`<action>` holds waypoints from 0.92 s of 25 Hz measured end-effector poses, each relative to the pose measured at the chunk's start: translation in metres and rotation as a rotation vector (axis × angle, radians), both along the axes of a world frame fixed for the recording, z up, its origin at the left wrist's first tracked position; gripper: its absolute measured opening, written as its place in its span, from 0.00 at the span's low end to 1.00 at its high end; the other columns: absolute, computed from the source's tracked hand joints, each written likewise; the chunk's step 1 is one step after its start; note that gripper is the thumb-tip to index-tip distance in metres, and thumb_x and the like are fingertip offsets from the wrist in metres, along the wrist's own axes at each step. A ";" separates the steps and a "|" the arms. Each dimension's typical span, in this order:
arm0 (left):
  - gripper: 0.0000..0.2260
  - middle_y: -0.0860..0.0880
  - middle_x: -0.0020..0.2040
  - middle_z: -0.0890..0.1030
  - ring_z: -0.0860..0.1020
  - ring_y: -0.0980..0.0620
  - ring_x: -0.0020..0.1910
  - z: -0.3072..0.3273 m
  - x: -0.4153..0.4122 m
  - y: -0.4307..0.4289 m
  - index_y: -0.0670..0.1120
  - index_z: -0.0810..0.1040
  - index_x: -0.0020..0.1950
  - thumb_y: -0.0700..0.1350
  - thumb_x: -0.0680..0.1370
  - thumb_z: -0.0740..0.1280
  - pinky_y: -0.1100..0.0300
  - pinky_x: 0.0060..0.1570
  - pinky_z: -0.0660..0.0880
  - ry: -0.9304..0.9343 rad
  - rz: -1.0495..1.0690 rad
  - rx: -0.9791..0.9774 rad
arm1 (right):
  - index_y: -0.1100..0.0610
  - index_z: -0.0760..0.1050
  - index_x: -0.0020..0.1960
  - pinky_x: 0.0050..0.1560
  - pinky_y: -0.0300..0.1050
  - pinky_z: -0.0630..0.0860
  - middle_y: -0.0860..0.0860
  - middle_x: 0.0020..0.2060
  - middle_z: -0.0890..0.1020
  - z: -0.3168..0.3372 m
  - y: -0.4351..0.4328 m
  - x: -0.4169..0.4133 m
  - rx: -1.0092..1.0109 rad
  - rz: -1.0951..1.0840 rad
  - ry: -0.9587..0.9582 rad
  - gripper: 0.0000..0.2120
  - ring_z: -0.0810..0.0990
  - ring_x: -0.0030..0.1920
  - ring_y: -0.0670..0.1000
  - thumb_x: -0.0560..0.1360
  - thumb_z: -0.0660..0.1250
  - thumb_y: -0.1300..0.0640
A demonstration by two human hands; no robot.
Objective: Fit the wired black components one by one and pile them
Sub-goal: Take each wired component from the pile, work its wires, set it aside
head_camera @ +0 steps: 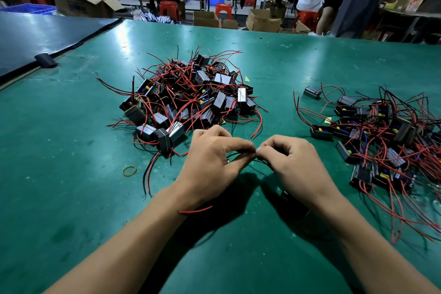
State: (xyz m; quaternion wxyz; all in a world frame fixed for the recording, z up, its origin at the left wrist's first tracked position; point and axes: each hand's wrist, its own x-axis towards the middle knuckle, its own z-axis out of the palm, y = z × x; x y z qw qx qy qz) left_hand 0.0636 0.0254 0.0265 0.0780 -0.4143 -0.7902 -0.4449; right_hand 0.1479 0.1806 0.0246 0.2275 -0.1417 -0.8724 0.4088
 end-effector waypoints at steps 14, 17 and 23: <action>0.06 0.46 0.45 0.77 0.75 0.50 0.50 0.006 -0.003 -0.005 0.54 0.86 0.47 0.49 0.71 0.76 0.47 0.58 0.70 -0.243 -0.014 -0.014 | 0.49 0.83 0.48 0.40 0.52 0.77 0.43 0.42 0.82 0.007 0.013 0.011 0.500 0.221 0.193 0.05 0.78 0.36 0.50 0.77 0.70 0.50; 0.07 0.47 0.44 0.77 0.75 0.50 0.49 0.005 -0.002 -0.003 0.53 0.87 0.48 0.49 0.71 0.76 0.45 0.57 0.70 -0.200 -0.010 -0.006 | 0.46 0.77 0.45 0.40 0.48 0.74 0.39 0.38 0.79 0.006 0.005 0.010 0.419 0.151 0.080 0.05 0.77 0.38 0.49 0.76 0.66 0.46; 0.05 0.56 0.42 0.80 0.75 0.51 0.49 0.003 -0.002 -0.003 0.51 0.87 0.46 0.47 0.71 0.77 0.44 0.54 0.71 -0.056 -0.017 0.011 | 0.50 0.76 0.39 0.33 0.37 0.66 0.40 0.28 0.75 0.001 -0.005 0.003 0.050 0.078 -0.080 0.09 0.69 0.29 0.42 0.78 0.67 0.52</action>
